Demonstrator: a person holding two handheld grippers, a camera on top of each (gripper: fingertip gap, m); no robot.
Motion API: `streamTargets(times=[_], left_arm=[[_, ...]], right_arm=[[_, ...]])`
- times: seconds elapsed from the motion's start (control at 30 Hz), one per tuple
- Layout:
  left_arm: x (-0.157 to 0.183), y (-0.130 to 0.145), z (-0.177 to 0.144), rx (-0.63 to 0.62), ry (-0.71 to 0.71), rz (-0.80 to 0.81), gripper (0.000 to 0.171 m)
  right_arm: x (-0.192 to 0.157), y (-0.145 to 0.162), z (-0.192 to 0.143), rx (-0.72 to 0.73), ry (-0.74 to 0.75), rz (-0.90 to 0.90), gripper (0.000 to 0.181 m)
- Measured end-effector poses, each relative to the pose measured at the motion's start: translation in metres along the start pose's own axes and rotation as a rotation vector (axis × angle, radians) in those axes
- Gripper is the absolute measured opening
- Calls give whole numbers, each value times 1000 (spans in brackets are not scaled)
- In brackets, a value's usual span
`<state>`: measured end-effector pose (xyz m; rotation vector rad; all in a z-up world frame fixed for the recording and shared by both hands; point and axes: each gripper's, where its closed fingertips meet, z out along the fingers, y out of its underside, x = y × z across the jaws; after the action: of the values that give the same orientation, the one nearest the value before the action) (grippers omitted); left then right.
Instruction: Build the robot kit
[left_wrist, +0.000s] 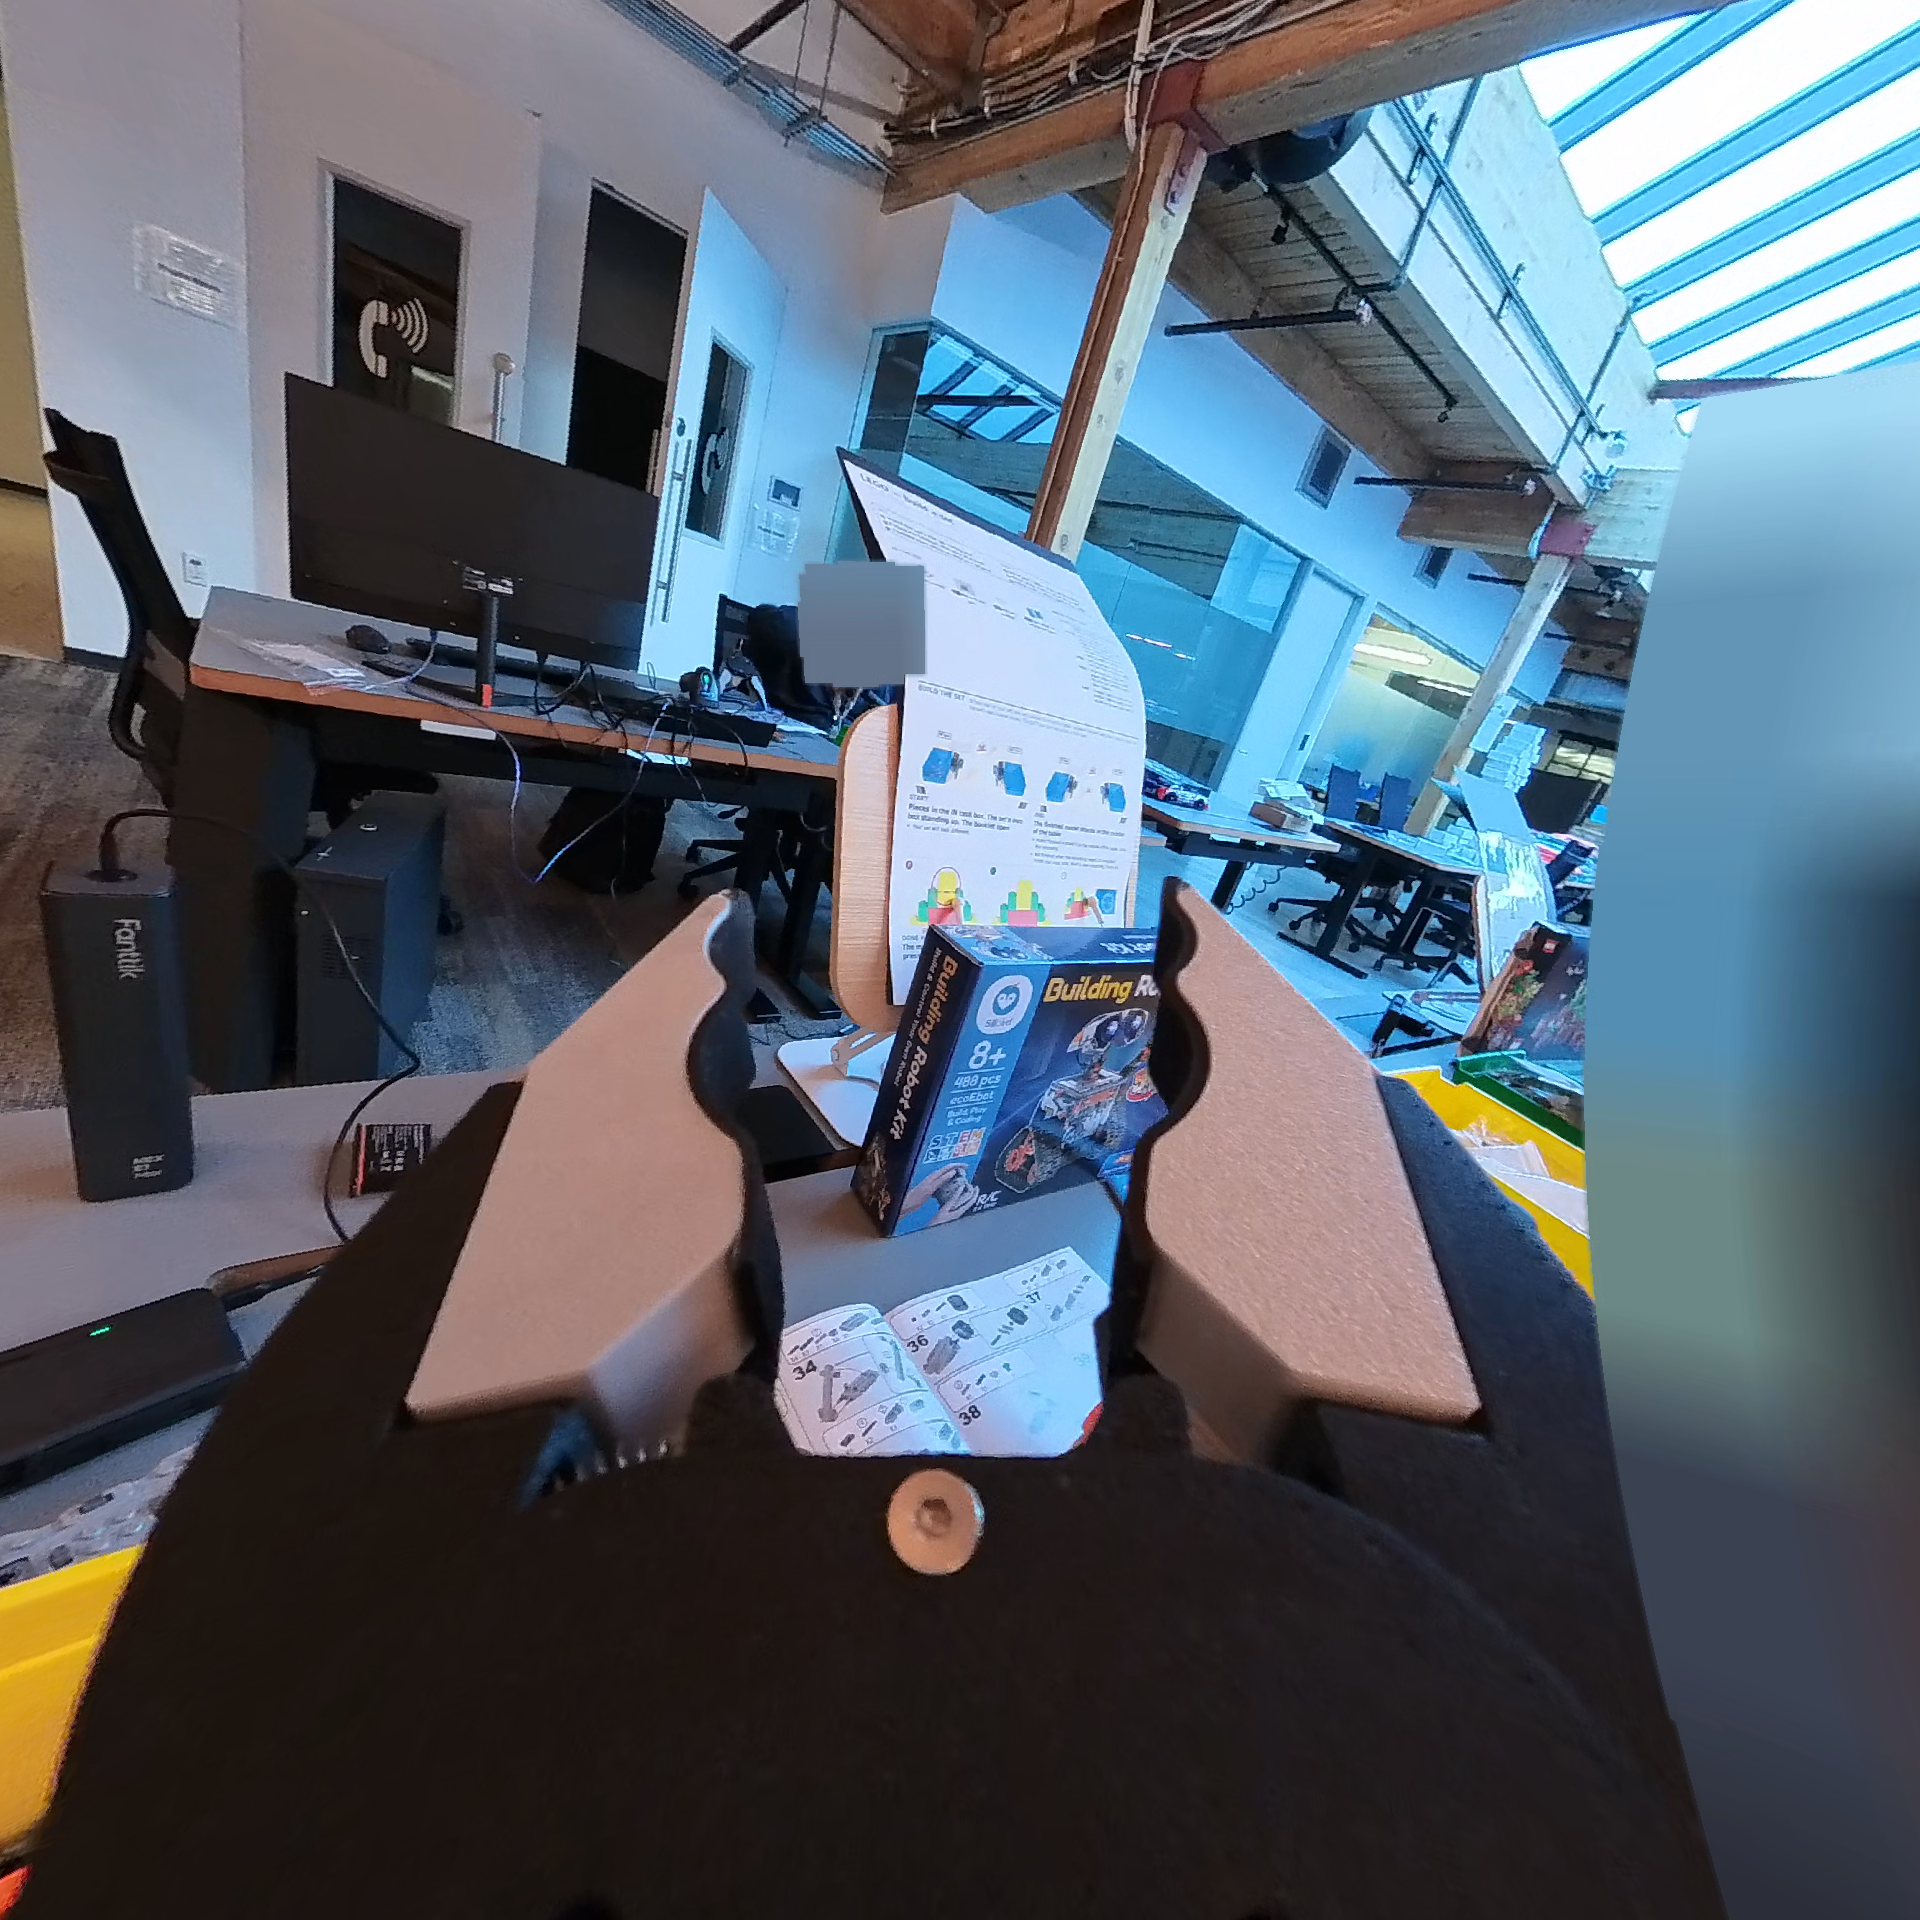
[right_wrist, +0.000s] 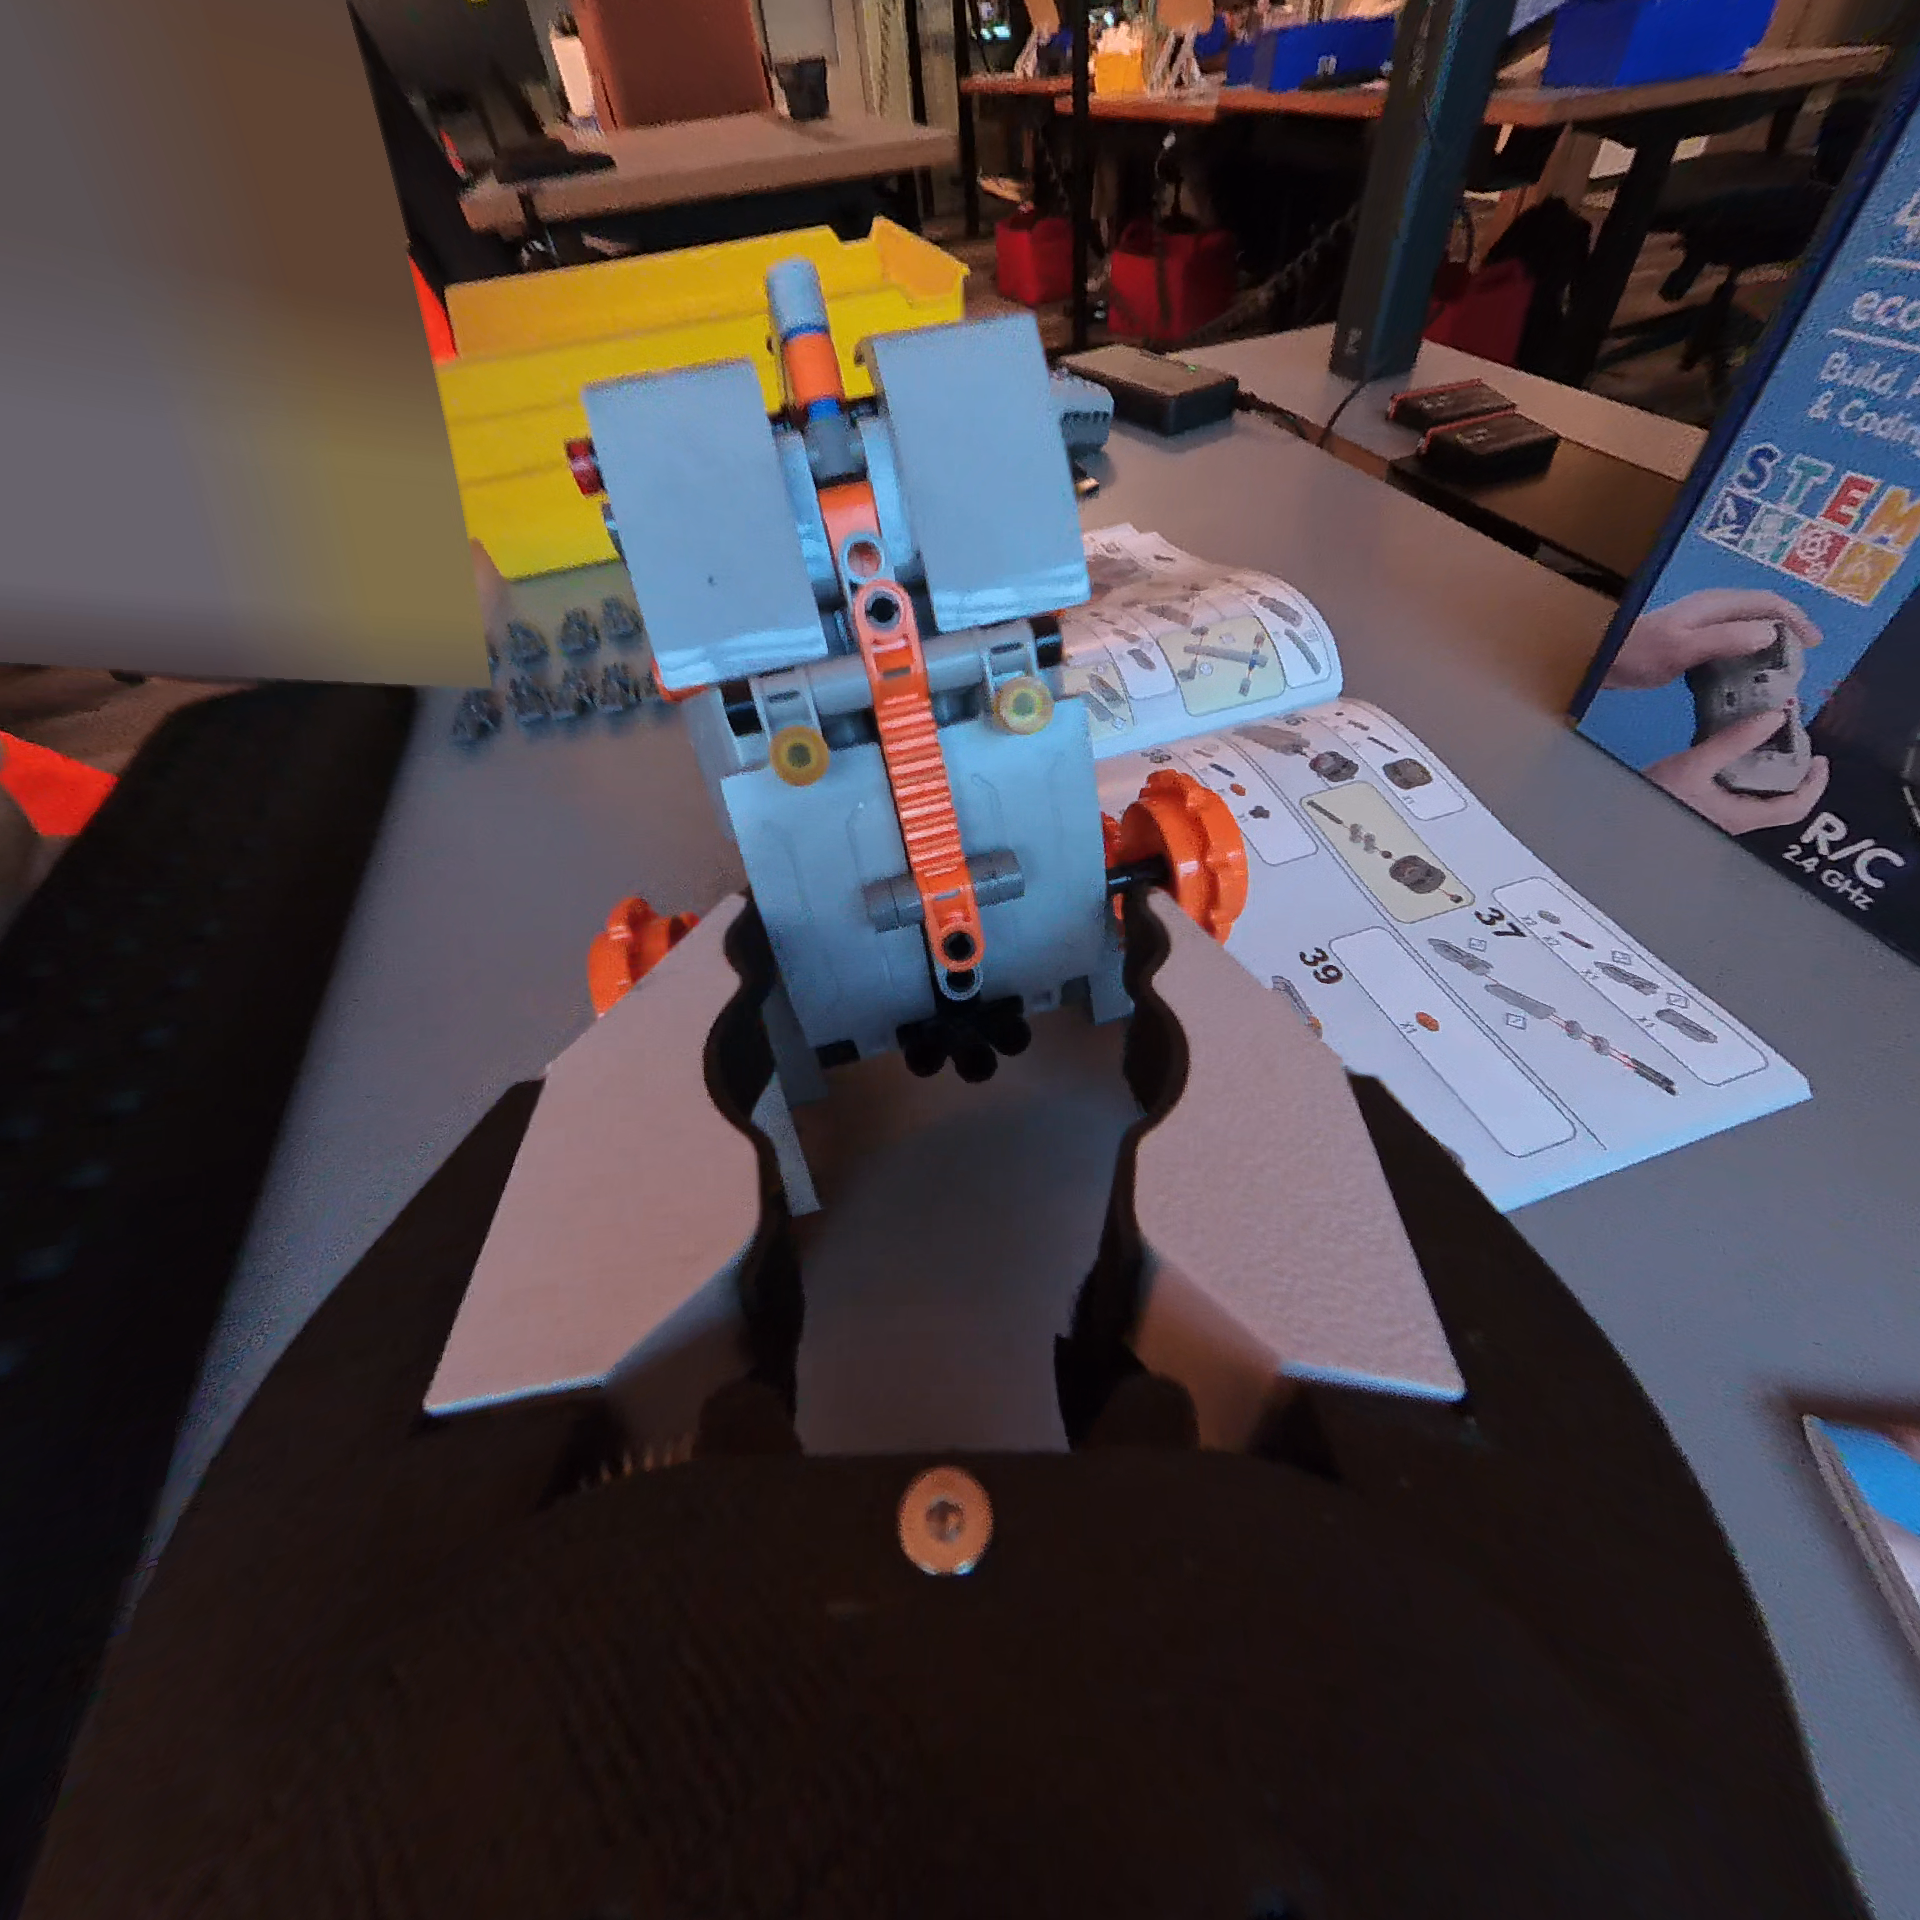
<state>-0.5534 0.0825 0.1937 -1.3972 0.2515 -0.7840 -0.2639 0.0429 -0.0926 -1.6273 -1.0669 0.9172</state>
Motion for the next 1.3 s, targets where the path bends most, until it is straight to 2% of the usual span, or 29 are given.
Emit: streamTargets(times=[0.5,0.57,0.63,0.67,0.7,0.77,0.83,0.9,0.93,1.07,1.2,1.3], left_arm=[[-6,-6,-6,17,8,-25,76],[-6,-6,-7,18,8,-24,76],[-6,-8,-8,24,9,-25,76],[-7,-10,-10,29,8,-27,77],[-8,-11,-11,36,6,-29,77],[-10,-14,-14,47,-2,-31,76],[-14,-17,-17,55,-16,-30,77],[-18,-20,-21,67,-21,-38,76],[-20,-21,-22,73,-20,-45,76],[-24,-26,-27,92,-4,-73,76],[-29,-27,-29,97,30,-117,76],[-35,-29,-31,104,40,-144,76]], right_arm=[[1,1,8,-26,0,-8,64],[-2,-4,4,-13,-13,-18,82],[0,-27,-14,37,36,-73,87],[-1,-51,-29,110,95,-115,85],[-10,-80,-44,205,144,-171,78],[-45,-130,-61,335,221,-296,52],[-86,-145,-37,312,209,-377,38],[-119,-130,11,191,129,-405,32],[-125,-116,35,112,123,-398,32],[-125,-47,111,-184,114,-305,32],[-114,-4,144,-331,156,-215,34],[-95,10,153,-397,248,-232,35]])
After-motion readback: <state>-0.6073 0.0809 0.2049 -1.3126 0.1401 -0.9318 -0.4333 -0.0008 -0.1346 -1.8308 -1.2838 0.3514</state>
